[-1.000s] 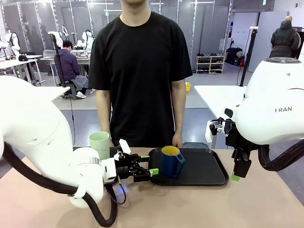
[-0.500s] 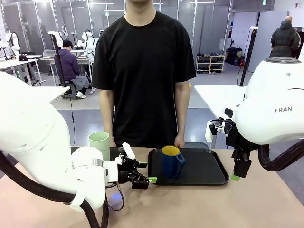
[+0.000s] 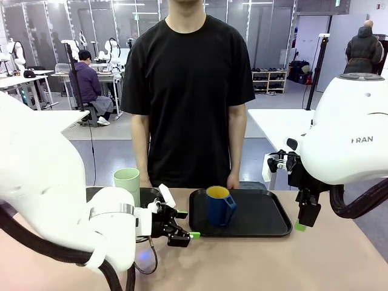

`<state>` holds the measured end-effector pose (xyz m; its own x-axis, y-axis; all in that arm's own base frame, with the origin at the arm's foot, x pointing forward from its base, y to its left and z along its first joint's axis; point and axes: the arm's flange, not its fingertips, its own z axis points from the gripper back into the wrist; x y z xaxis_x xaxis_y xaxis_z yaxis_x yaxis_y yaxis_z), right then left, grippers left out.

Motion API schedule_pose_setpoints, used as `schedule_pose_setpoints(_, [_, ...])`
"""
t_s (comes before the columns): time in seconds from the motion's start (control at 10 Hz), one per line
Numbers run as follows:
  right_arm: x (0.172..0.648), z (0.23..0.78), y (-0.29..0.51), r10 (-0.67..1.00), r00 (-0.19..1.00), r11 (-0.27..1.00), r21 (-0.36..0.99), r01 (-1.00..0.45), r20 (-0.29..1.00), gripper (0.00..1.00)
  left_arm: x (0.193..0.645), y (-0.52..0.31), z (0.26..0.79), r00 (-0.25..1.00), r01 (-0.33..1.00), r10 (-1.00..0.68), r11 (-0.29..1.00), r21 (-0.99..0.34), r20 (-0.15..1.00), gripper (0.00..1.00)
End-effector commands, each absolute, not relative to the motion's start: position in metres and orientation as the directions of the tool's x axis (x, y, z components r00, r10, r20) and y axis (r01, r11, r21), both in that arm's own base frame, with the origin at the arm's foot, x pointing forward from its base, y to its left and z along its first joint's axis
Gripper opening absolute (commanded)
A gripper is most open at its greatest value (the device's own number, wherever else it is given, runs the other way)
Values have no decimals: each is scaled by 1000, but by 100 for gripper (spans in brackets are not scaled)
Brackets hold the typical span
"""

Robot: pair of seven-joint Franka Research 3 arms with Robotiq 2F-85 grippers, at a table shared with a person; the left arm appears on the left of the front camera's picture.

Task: Sort and store the cups by type.
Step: Pick up the Handle plastic cup and place it into the empty Flat Tray.

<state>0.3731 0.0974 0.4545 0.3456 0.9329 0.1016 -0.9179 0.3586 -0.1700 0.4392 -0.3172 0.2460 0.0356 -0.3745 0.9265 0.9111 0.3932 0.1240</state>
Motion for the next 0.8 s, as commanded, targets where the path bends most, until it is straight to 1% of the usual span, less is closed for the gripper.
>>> schedule_pose_setpoints(0.0, [371, 456, 98, 927, 365, 375, -177, -910, 87, 100, 446, -315, 247, 22, 905, -368, 402, 138, 930, 100])
schedule_pose_setpoints(0.7, [371, 456, 98, 927, 365, 375, -177, -910, 87, 100, 446, -315, 247, 22, 905, -368, 402, 138, 930, 100])
